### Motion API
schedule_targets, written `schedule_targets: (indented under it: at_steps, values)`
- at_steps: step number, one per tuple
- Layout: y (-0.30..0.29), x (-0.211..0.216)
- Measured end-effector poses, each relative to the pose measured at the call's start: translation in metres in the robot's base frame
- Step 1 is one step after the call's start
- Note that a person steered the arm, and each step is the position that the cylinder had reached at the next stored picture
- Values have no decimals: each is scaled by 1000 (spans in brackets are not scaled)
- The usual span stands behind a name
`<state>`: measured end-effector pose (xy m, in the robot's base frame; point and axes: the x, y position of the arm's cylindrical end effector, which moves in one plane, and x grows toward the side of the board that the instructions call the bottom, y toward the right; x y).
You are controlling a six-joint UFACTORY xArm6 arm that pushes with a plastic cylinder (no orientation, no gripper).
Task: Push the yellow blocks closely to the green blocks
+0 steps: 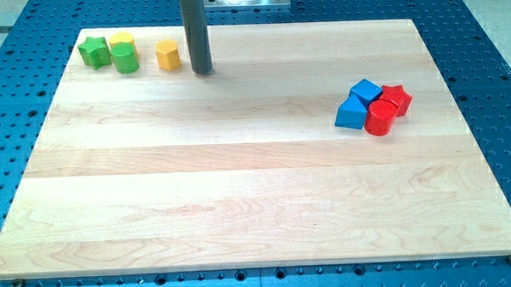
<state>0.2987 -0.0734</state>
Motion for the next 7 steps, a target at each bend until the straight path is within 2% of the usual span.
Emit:
schedule_targets:
  at_steps: [1,2,4,5,6,7]
  values:
    - [-23,-3]
    - [-15,-6]
    - [-38,-21]
    - [-77,-20]
    - [-65,8]
    - [-41,18]
